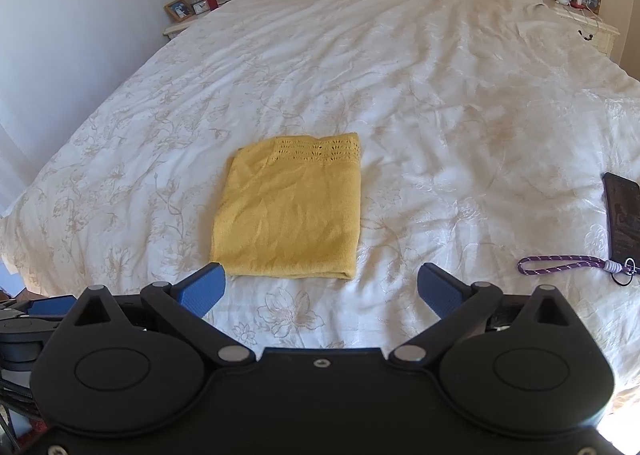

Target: Fold small clothes

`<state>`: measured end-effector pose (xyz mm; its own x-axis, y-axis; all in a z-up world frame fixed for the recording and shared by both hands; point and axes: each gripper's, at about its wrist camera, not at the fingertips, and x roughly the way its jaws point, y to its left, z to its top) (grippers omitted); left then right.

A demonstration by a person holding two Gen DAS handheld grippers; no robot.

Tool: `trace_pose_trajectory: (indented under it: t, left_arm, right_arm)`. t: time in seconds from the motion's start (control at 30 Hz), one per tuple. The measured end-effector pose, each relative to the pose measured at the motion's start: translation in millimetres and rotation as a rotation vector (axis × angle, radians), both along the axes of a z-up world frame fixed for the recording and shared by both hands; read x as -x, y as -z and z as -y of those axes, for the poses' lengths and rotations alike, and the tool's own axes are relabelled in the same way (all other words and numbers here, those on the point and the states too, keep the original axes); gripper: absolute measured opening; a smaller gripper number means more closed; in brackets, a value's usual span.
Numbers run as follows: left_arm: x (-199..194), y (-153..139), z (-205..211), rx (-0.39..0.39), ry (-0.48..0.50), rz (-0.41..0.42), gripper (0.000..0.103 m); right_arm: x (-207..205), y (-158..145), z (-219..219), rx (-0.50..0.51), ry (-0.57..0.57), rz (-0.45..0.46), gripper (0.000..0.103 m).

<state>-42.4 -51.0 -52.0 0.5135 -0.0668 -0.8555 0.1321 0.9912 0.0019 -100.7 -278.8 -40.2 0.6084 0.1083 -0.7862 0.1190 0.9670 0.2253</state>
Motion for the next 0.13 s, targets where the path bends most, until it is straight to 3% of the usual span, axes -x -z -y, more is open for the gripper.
trace_pose_trajectory:
  t: [0.13]
  left_arm:
    - [-3.7, 1.6, 0.9, 0.005, 0.01, -0.008, 0.101]
  right_arm:
    - [-4.7, 1.8, -2.2, -0.005, 0.01, -0.012, 0.102]
